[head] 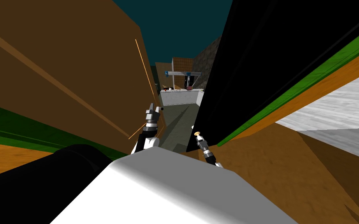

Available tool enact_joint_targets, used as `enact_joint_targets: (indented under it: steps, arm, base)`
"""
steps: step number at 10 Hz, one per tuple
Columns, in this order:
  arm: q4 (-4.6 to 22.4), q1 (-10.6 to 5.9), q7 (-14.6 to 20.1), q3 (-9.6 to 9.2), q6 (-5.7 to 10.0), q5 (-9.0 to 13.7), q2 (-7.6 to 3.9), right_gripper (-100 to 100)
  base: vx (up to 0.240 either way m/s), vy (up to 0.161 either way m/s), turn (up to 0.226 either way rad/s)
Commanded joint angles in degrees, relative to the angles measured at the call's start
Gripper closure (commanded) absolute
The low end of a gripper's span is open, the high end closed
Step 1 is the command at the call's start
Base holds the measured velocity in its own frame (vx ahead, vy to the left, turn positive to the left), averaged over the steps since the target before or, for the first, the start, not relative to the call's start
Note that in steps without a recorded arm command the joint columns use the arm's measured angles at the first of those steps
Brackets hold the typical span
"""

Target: Push the door open

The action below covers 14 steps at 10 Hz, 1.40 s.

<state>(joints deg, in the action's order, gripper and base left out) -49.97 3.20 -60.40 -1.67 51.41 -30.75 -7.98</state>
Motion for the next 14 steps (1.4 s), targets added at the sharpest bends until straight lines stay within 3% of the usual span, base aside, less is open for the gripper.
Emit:
enact_joint_targets:
  steps: [1, 8, 14]
  arm:
    - [0.1, -0.1, 2.15, 0.02, 0.0, 0.92, 0.04, 100]
    - [0.5, -0.49, 10.27, 0.12, 0.0, 4.62, 0.22, 100]
    - [1.03, -1.01, 19.43, 0.24, -0.01, 9.52, 0.5, 100]
  base:
    - [0.023, 0.006, 0.046]
    - [0.024, 0.007, 0.032]
    - [0.034, 0.009, 0.045]
